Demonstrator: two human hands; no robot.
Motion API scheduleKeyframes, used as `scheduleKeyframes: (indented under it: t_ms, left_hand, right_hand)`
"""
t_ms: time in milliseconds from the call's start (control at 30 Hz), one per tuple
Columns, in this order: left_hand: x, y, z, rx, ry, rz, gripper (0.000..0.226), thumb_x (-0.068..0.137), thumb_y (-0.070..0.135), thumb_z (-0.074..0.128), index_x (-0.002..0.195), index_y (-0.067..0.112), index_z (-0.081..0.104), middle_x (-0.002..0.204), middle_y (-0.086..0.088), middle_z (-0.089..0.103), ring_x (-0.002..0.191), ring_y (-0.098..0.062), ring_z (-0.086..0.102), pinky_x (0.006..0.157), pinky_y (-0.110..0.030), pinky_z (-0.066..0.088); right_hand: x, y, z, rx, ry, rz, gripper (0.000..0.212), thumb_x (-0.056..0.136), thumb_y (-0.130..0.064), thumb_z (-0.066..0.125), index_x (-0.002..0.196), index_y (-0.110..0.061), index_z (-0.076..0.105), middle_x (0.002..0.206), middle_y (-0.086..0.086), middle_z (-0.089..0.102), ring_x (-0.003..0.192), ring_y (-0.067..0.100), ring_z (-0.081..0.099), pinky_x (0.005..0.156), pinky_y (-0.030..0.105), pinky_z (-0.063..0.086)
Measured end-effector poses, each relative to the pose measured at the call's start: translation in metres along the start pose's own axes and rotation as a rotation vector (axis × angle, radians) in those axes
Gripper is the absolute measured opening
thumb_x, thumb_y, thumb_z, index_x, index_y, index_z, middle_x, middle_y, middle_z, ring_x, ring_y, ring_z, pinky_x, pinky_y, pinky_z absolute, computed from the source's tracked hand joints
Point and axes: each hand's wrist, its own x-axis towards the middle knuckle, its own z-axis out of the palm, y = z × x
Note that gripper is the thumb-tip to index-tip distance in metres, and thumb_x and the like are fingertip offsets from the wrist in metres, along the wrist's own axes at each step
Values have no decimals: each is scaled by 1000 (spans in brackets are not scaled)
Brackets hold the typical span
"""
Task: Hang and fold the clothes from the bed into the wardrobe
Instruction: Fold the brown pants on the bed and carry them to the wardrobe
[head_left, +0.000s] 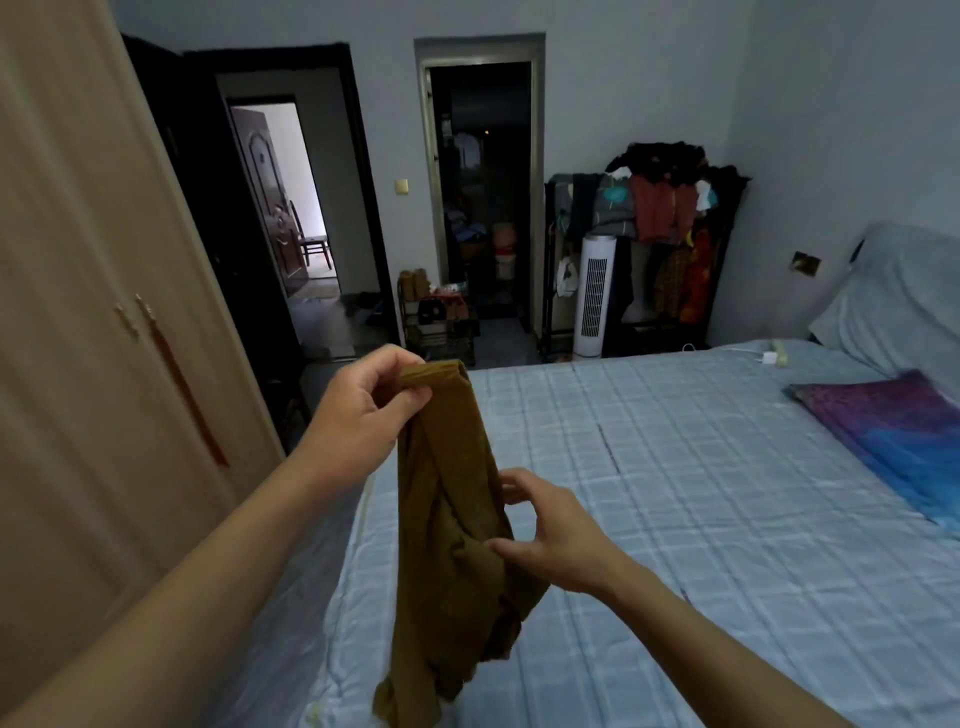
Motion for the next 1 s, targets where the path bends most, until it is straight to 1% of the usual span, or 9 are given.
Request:
scheduleKeyframes:
  t_ms: [167, 333, 400, 467, 567, 700, 833, 933, 1000]
  left_hand:
    - [-8, 10, -7, -43, 89, 21, 12, 94, 7, 62, 90, 18, 67, 79, 6, 68, 75, -3, 64, 66, -17, 53]
    - [-20, 11, -24, -55, 98, 30, 15, 93, 10, 64, 90, 24, 69, 84, 4, 70, 81, -10, 67, 68, -18, 54]
    - [-24, 8, -32, -59, 113, 18, 15, 93, 11, 64, 90, 25, 69, 85, 2, 70, 82, -11, 67, 69, -18, 54]
    - [-28, 5, -39, -58, 150, 16, 17, 93, 10, 65, 88, 26, 69, 84, 3, 69, 80, -9, 67, 68, -16, 53]
    - [-32, -1, -49, -43, 207, 2, 20, 91, 11, 68, 84, 31, 68, 82, 5, 70, 77, -7, 67, 64, -16, 53]
    - [-35, -10, -55, -22, 257, -15, 26, 88, 11, 70, 82, 36, 68, 80, 9, 70, 76, -4, 68, 62, -14, 53]
    - [-30, -13, -55, -55, 273, -21, 29, 90, 10, 68, 85, 39, 67, 85, 11, 71, 79, -4, 69, 63, -14, 53]
    - [-21, -8, -52, -66, 250, 2, 34, 92, 8, 65, 100, 41, 63, 90, 5, 68, 83, -7, 68, 65, -18, 53]
    - [-14, 0, -50, -24, 207, 44, 43, 93, 9, 64, 115, 45, 56, 93, 0, 64, 78, -6, 66, 60, -20, 53]
  right_hand:
    - [-14, 10, 8, 40, -242, 42, 45, 79, -33, 80, 120, -31, 62, 117, -17, 65, 109, -3, 58, 98, 27, 48]
    - [-25, 13, 19, 254, -344, 43, 21, 89, -19, 70, 109, -14, 68, 106, 5, 74, 100, 18, 71, 91, 41, 57]
    - [-25, 13, 17, 220, -274, 36, 15, 92, -18, 66, 105, -11, 66, 100, 7, 73, 95, 19, 71, 86, 40, 58]
    - [-24, 14, 10, 128, -142, 54, 4, 93, -19, 64, 92, -16, 63, 84, -1, 69, 77, 8, 65, 72, 35, 55]
    - [-20, 9, -6, 120, 100, 74, 18, 95, -17, 63, 79, -22, 56, 65, -14, 60, 60, -3, 54, 57, 18, 42]
    - [-14, -2, -42, 152, 196, 33, 9, 96, -13, 61, 88, -17, 63, 79, 0, 69, 72, 12, 66, 66, 27, 53]
    - [-6, -17, -83, -19, 250, -67, 13, 95, -18, 63, 89, -29, 62, 80, -8, 67, 76, 2, 64, 64, 15, 49]
    - [0, -34, -106, 14, 386, -100, 19, 94, -15, 65, 92, -33, 60, 80, -8, 68, 73, 0, 65, 58, 12, 49]
    - [1, -45, -117, 98, 459, -130, 21, 95, -14, 64, 104, -31, 58, 80, -1, 69, 67, 9, 68, 52, 21, 53]
